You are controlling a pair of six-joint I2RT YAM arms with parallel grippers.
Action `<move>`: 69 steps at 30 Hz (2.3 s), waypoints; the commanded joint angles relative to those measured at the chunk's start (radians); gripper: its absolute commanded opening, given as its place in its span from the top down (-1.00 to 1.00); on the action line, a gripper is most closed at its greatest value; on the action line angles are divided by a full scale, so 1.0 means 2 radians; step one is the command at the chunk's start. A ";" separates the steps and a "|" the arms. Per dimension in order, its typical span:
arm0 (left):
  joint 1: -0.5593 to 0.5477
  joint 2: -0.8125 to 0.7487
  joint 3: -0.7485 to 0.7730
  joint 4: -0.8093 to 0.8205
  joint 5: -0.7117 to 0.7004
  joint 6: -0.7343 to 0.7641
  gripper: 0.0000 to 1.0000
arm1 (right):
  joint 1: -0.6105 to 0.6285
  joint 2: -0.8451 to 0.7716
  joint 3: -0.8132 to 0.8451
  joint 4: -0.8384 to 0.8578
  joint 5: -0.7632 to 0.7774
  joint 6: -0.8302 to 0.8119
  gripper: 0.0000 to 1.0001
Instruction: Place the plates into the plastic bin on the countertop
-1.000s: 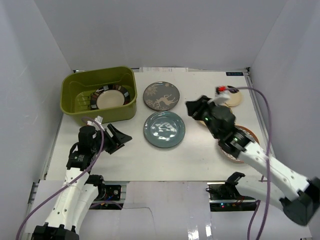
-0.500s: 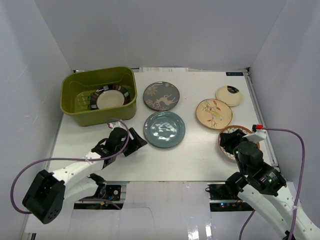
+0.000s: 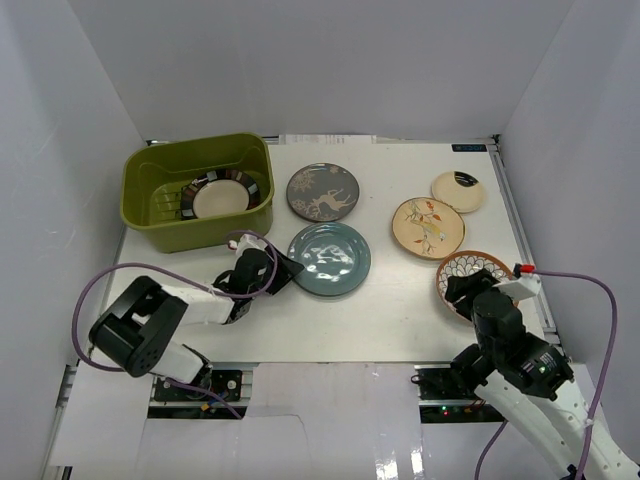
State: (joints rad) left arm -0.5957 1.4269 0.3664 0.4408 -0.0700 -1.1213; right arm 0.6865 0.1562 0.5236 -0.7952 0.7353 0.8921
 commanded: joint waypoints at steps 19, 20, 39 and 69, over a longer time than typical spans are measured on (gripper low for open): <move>-0.016 0.094 -0.092 0.225 -0.010 -0.031 1.00 | -0.011 0.354 0.216 -0.046 0.126 0.027 -0.85; -0.018 0.081 -0.099 0.233 -0.003 -0.029 1.00 | -0.013 0.366 0.231 -0.043 0.110 0.004 -0.86; -0.052 -0.358 -0.029 -0.019 0.022 0.025 1.00 | -0.424 0.459 0.190 0.198 -0.487 -0.316 -0.41; -0.006 -0.256 0.213 -0.014 0.101 0.014 1.00 | -0.417 0.548 0.150 0.627 -0.846 -0.131 -0.96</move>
State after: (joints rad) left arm -0.6193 0.9333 0.7399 0.2733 0.1005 -1.0328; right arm -0.2249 1.3693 0.8803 0.1116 -0.6472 0.4282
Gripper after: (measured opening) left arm 0.176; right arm 0.903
